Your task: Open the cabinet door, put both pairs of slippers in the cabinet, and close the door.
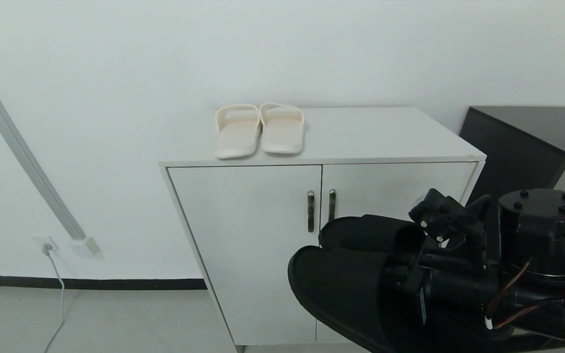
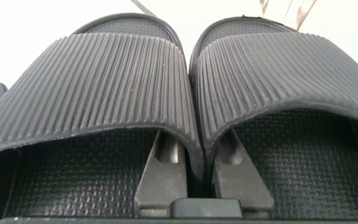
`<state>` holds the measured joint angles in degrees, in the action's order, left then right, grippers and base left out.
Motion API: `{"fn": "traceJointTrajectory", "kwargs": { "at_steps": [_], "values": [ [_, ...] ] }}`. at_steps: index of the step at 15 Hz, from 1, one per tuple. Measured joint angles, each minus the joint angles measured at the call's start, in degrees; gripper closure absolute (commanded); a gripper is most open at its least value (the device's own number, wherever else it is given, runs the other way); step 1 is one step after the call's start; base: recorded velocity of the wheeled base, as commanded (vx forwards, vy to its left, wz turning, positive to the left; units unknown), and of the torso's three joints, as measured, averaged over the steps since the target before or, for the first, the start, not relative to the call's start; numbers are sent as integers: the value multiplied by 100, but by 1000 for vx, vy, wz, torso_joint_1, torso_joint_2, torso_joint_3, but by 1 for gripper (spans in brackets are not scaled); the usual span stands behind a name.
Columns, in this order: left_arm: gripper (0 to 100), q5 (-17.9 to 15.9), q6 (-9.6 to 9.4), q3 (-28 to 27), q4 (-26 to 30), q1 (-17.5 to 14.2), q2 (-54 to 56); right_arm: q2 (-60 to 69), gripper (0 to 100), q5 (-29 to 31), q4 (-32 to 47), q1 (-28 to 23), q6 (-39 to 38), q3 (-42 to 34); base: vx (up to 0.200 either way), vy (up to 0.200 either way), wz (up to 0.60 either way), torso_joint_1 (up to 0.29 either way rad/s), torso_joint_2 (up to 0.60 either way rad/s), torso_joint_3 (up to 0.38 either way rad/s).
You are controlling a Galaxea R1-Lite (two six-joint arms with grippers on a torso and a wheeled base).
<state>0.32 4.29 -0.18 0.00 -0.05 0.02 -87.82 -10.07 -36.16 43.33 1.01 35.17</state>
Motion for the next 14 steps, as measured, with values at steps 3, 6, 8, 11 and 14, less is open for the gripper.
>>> {"fn": "traceJointTrajectory", "kwargs": {
  "at_steps": [3,6,8,11,14],
  "values": [
    [0,1,0,0,0,-2,0,11,100,0,-5,22,2,-45,0,0,0,-144,469,325],
    [0,1,0,0,0,-2,0,12,100,-2,-5,41,2,-67,0,0,0,-110,455,343],
    [0,0,0,0,0,2,0,12,100,0,-5,41,7,-85,0,0,0,-85,459,371],
    [0,1,0,0,0,-2,0,11,100,0,-2,52,10,-96,0,0,0,-46,439,385],
    [0,1,-2,0,0,0,0,-5,100,-2,2,68,10,-133,0,0,0,-10,330,313]
  ]
}}
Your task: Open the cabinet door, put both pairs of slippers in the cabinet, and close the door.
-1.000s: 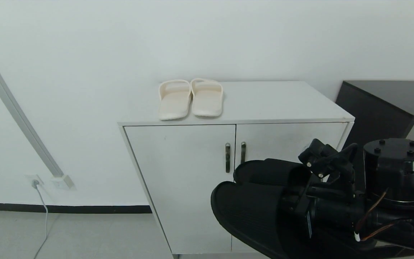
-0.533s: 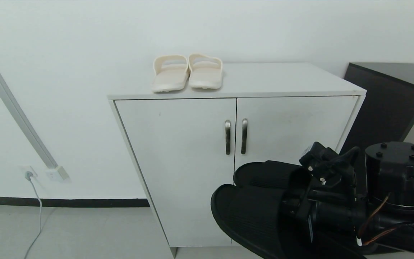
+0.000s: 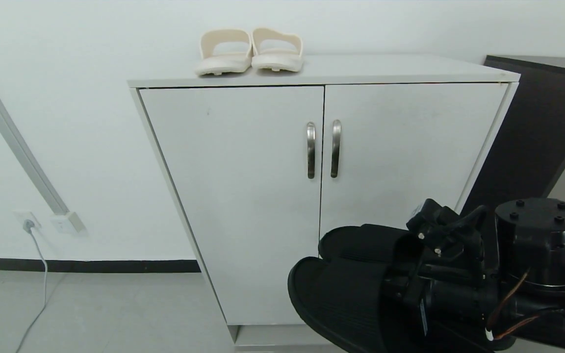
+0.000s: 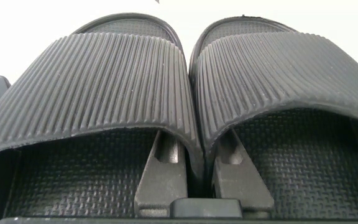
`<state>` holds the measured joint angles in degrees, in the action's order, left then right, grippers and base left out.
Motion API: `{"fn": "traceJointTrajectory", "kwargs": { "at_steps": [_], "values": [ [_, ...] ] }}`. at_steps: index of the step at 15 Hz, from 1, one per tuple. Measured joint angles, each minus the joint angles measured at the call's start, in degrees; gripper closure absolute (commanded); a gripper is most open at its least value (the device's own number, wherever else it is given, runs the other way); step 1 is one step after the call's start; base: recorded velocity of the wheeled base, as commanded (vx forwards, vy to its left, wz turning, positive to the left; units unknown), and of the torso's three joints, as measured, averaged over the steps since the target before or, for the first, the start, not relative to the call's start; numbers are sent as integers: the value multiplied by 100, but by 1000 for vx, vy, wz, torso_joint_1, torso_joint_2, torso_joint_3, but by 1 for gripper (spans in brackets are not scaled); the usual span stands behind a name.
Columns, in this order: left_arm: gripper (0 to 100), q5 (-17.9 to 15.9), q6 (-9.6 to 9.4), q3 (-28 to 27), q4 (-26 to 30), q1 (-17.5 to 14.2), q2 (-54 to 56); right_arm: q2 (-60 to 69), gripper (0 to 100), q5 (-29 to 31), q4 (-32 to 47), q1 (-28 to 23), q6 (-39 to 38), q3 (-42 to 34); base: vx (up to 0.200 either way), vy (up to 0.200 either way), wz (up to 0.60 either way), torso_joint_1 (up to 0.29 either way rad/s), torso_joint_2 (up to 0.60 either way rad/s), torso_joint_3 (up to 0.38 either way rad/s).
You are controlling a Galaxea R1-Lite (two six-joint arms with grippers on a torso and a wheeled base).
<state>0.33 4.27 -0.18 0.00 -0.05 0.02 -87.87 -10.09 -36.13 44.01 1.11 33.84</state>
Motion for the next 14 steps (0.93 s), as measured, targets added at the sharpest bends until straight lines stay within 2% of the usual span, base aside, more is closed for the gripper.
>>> {"fn": "traceJointTrajectory", "kwargs": {
  "at_steps": [9,11,13,14],
  "values": [
    [0,71,29,-83,0,-2,-51,16,100,5,-23,1,72,-132,0,0,0,0,19,18],
    [0,-44,319,-417,-2,5,-208,13,100,9,-134,9,168,-179,0,0,0,0,0,0],
    [0,-449,541,-861,-13,29,-617,-5,100,9,-185,6,290,-207,0,0,0,0,0,0],
    [0,-1179,613,-1164,-108,46,-1256,-17,100,5,-221,6,305,-251,0,0,0,0,0,0]
  ]
}}
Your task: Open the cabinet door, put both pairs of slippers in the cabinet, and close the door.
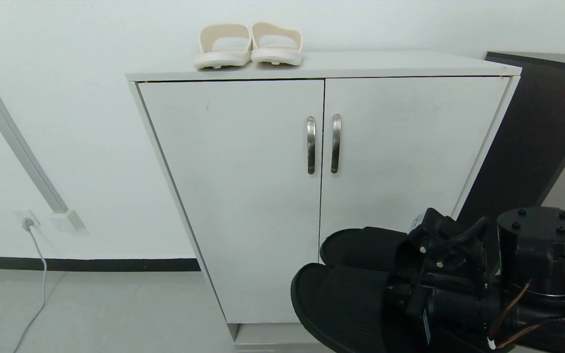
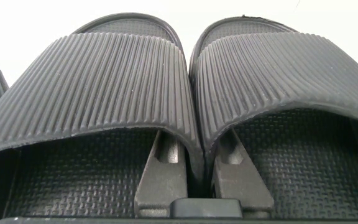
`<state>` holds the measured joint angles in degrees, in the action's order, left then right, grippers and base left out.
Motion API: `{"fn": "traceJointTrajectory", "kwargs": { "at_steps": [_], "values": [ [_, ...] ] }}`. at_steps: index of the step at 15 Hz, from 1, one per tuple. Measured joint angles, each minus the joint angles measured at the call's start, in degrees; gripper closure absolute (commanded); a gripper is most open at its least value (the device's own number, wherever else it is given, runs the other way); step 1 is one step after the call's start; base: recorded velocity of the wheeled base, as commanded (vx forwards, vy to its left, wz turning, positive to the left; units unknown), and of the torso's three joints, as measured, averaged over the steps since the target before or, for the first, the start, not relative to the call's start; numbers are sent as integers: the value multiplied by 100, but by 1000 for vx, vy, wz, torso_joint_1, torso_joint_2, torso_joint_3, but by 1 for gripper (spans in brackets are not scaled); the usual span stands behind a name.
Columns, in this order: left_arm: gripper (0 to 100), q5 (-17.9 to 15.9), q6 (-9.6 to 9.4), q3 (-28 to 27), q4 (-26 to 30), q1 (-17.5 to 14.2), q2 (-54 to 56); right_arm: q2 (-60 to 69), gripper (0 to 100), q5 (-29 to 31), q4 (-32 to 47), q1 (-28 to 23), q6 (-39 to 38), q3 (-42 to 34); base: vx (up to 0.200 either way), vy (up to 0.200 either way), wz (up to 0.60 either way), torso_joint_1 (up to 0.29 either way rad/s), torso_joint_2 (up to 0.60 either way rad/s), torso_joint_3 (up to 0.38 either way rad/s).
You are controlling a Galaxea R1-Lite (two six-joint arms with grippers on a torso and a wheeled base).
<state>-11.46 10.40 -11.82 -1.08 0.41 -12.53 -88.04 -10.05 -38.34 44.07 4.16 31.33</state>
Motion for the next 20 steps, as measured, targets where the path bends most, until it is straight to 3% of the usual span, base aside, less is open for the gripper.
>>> {"fn": "traceJointTrajectory", "kwargs": {
  "at_steps": [2,5,9,11,13,16,20],
  "values": [
    [0,-848,33,-278,-283,10,-778,-5,100,-2,-46,0,9,-46,0,0,0,0,0,0],
    [0,-1820,33,-667,-936,118,-1982,-71,100,-5,-132,-2,7,-88,0,0,0,0,0,0],
    [0,-2105,33,-1471,-1262,1030,-3309,-138,100,-5,-173,5,-11,-79,0,0,0,0,0,0],
    [0,-1908,33,-1976,-1281,1471,-3934,-151,100,0,-178,5,-11,-79,0,0,0,0,0,0],
    [0,-1235,71,-2591,-1303,2144,-4543,-157,100,-2,-255,6,-20,-51,0,0,0,0,0,0],
    [0,-518,163,-3574,-1314,3122,-5470,-156,100,-5,-305,17,-50,-60,0,0,0,0,0,0],
    [0,-261,271,-4865,-1330,4001,-6808,-162,100,-5,-304,11,-49,-71,0,0,0,0,0,0]
  ]
}}
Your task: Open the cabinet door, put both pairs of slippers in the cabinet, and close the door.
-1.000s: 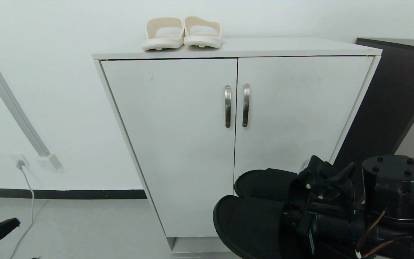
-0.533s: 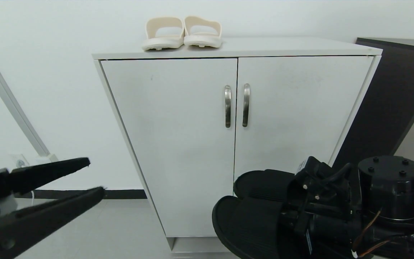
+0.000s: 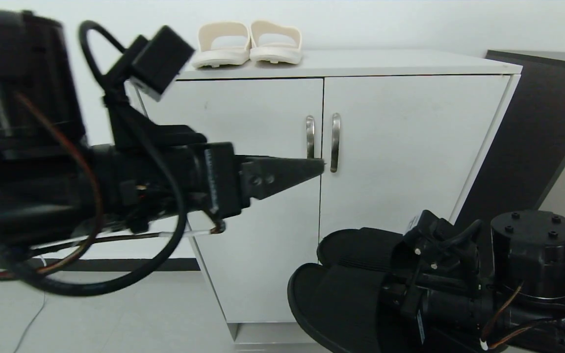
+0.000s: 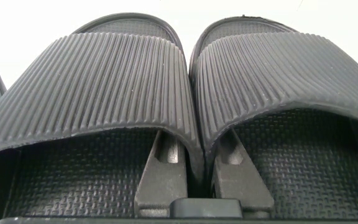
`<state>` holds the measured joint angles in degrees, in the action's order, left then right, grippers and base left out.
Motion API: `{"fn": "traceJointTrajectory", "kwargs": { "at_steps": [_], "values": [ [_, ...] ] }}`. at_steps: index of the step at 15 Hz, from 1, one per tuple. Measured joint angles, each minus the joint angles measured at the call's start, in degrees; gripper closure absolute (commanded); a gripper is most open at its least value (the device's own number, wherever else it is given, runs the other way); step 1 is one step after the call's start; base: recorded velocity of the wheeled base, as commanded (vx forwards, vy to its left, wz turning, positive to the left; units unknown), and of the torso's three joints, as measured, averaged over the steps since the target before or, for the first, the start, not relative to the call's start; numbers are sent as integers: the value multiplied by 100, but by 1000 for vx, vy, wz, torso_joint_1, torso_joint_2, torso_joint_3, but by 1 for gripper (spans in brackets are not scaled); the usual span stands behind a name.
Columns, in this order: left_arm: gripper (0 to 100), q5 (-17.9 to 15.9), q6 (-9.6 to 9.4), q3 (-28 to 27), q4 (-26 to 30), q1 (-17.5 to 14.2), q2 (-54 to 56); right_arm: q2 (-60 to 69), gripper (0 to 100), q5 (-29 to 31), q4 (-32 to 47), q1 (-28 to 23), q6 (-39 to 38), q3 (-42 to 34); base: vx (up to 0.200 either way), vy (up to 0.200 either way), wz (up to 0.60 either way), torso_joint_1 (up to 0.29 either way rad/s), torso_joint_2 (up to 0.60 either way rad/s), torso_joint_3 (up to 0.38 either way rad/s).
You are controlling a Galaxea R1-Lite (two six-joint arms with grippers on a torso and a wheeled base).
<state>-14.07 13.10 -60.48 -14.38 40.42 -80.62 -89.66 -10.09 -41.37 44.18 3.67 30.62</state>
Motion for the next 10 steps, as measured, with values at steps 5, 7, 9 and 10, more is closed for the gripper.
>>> {"fn": "traceJointTrajectory", "kwargs": {
  "at_steps": [5,7,9,10],
  "values": [
    [0,-119,195,-1013,-219,497,-1128,-5,100,0,2,-17,-4,-6,0,0,0,0,0,0],
    [0,-552,249,-1185,-390,445,-1467,-5,100,0,0,-17,-6,-4,0,0,0,0,0,0],
    [0,-1172,488,-1275,-591,205,-1659,-2,100,2,-1,-22,-6,0,0,0,0,0,0,0],
    [0,-1310,553,-1351,-613,63,-1748,-2,100,0,-1,-28,-6,2,0,0,0,0,0,0]
  ]
}}
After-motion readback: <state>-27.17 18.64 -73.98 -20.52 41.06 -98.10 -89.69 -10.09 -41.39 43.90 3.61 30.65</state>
